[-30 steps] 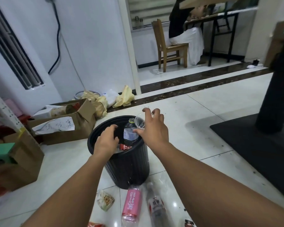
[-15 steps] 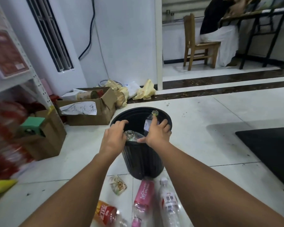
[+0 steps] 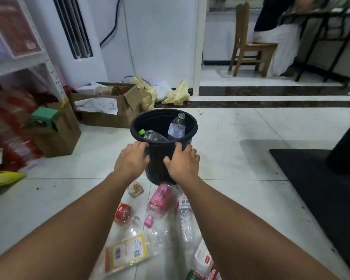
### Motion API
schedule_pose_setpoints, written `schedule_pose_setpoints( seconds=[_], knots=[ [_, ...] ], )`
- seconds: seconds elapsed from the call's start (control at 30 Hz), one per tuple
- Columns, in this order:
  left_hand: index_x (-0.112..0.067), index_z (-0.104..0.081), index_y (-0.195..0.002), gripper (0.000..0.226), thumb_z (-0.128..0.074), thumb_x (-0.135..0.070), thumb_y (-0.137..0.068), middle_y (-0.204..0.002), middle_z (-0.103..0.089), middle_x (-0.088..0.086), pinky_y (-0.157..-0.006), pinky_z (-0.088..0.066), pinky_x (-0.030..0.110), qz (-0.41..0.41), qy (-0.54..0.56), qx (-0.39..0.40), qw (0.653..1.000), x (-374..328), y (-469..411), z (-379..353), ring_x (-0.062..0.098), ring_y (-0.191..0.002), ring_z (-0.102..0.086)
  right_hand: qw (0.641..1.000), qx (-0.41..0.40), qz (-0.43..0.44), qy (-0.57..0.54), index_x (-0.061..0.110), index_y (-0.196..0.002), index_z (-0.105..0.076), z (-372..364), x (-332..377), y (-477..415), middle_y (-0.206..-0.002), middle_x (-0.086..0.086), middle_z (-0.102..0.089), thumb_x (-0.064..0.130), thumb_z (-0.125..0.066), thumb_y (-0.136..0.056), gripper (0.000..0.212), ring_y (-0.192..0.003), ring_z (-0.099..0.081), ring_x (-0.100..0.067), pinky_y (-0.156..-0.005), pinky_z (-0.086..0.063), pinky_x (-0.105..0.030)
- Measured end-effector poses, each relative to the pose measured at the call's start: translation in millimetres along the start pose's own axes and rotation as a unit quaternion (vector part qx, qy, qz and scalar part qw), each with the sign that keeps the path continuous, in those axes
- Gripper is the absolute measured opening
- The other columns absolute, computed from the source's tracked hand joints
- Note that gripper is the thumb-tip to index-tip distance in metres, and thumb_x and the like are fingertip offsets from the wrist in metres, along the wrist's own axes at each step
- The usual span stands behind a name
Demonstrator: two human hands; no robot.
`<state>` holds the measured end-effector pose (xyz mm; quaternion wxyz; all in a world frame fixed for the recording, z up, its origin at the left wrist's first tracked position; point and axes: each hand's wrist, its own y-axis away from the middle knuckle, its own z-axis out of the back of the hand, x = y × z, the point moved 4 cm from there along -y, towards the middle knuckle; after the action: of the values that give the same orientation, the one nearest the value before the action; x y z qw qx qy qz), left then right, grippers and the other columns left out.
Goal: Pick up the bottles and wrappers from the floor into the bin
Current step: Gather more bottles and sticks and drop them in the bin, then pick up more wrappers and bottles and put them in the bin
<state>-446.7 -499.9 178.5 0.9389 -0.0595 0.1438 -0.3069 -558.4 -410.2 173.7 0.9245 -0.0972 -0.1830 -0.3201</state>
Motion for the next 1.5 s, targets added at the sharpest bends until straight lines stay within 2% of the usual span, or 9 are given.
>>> schedule_pose_setpoints(
  seconds=[0.2,0.37,0.53,0.83,1.03,1.13,1.27,1.5],
  knots=[
    [-0.019,-0.037,-0.141,0.047,-0.047,-0.029,-0.096,-0.147,-0.040,0.004,-0.108,-0.032,0.036,0.053,-0.025,0.040,0.997,25.2,73.3,11.2,0.024,-0.130,-0.039,0.997,0.042,0.065,0.017,0.012,-0.142,-0.036,-3.6,15.1,48.2,-0.141,-0.013,-0.043,0.037,-0.042,-0.096,0.052,-0.130,-0.040,-0.030,-0.110,-0.027,-0.044],
    [-0.019,-0.036,-0.143,0.048,-0.045,-0.030,-0.097,-0.149,-0.038,0.002,-0.111,-0.029,0.035,0.077,-0.042,0.059,0.994,54.9,123.3,29.1,0.024,-0.133,-0.040,0.987,0.059,0.146,0.036,0.014,-0.143,-0.036,-14.9,51.3,85.4,-0.140,-0.011,-0.046,0.036,-0.038,-0.098,0.050,-0.128,-0.043,-0.027,-0.107,-0.029,-0.042],
    [-0.019,-0.036,-0.143,0.049,-0.044,-0.034,-0.097,-0.149,-0.040,0.002,-0.111,-0.030,0.036,0.100,-0.080,0.058,0.990,87.4,158.5,41.7,0.025,-0.133,-0.041,0.977,0.076,0.189,0.066,0.018,-0.144,-0.036,-34.4,77.0,126.6,-0.140,-0.009,-0.047,0.038,-0.038,-0.099,0.049,-0.129,-0.042,-0.027,-0.108,-0.027,-0.043],
    [-0.018,-0.038,-0.141,0.046,-0.042,-0.034,-0.098,-0.145,-0.043,0.005,-0.108,-0.030,0.036,0.053,-0.071,0.059,0.994,117.3,200.8,17.3,0.026,-0.130,-0.042,0.989,0.058,0.110,0.085,0.016,-0.142,-0.038,-63.8,81.2,180.6,-0.138,-0.011,-0.047,0.039,-0.041,-0.098,0.050,-0.129,-0.042,-0.028,-0.106,-0.029,-0.042],
    [-0.018,-0.038,-0.140,0.045,-0.039,-0.035,-0.098,-0.140,-0.047,0.006,-0.105,-0.031,0.037,0.041,-0.072,0.124,0.989,132.8,252.7,-9.1,0.025,-0.128,-0.043,0.992,0.060,0.066,0.090,0.015,-0.140,-0.040,-78.4,77.1,229.1,-0.136,-0.012,-0.049,0.039,-0.042,-0.097,0.049,-0.127,-0.045,-0.030,-0.105,-0.031,-0.042],
    [-0.018,-0.040,-0.138,0.043,-0.038,-0.035,-0.098,-0.135,-0.050,0.007,-0.101,-0.034,0.036,0.039,-0.076,0.143,0.986,125.9,274.1,-21.6,0.026,-0.124,-0.046,0.993,0.079,0.037,0.081,0.016,-0.140,-0.039,-83.0,62.2,243.8,-0.141,-0.013,-0.045,0.039,-0.044,-0.096,0.050,-0.132,-0.040,-0.029,-0.108,-0.029,-0.042],
    [-0.017,-0.046,-0.129,0.037,-0.039,-0.034,-0.098,-0.128,-0.054,0.008,-0.096,-0.039,0.036,0.069,-0.070,0.152,0.984,116.0,281.4,-43.9,0.027,-0.119,-0.050,0.990,0.088,0.053,0.096,0.016,-0.141,-0.038,-91.5,46.9,240.9,-0.144,-0.013,-0.042,0.037,-0.045,-0.095,0.051,-0.132,-0.039,-0.030,-0.106,-0.029,-0.042],
    [-0.016,-0.044,-0.134,0.039,-0.040,-0.032,-0.099,-0.136,-0.051,0.006,-0.103,-0.037,0.035,0.085,-0.077,0.164,0.980,120.4,310.0,-84.7,0.024,-0.124,-0.049,0.991,0.086,0.057,0.080,0.016,-0.142,-0.036,-111.3,33.8,241.5,-0.143,-0.012,-0.041,0.036,-0.044,-0.096,0.051,-0.130,-0.040,-0.029,-0.106,-0.029,-0.041]
  ],
)
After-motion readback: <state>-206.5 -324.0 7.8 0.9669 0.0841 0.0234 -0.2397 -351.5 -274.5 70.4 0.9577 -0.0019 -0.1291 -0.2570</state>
